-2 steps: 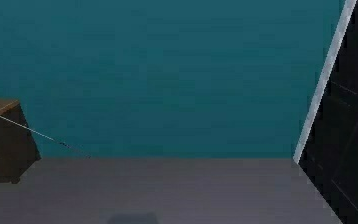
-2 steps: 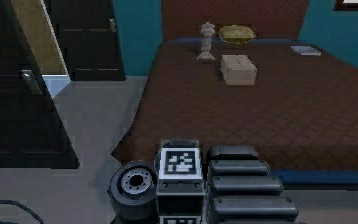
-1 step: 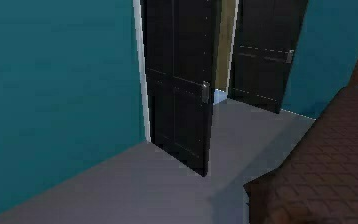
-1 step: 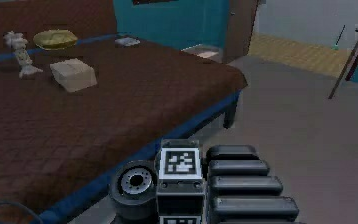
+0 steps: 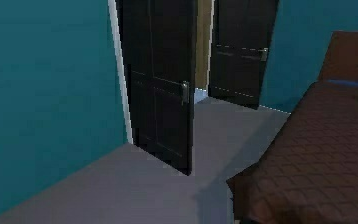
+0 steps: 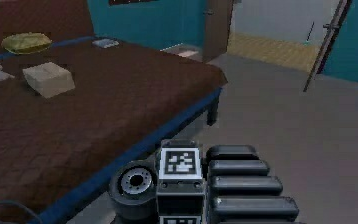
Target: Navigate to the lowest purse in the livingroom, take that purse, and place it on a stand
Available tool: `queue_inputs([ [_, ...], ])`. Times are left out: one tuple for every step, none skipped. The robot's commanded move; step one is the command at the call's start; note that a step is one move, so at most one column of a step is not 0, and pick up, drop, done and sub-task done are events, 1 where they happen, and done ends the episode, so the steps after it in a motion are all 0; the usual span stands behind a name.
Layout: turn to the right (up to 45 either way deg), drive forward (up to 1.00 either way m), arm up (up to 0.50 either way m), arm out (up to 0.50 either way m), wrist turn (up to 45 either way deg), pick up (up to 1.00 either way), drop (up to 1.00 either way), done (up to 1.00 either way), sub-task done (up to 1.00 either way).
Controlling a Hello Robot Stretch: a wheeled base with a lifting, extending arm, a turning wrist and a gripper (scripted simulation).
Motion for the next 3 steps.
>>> queue_inputs([
  [0.0,0.95,0.0,0.0,0.0,0.0,0.0,0.0,0.0],
  [45.0,0.0,0.0,0.0,0.0,0.0,0.0,0.0,0.0],
  [0.0,0.05,0.0,0.0,0.0,0.0,0.0,0.0,0.0],
])
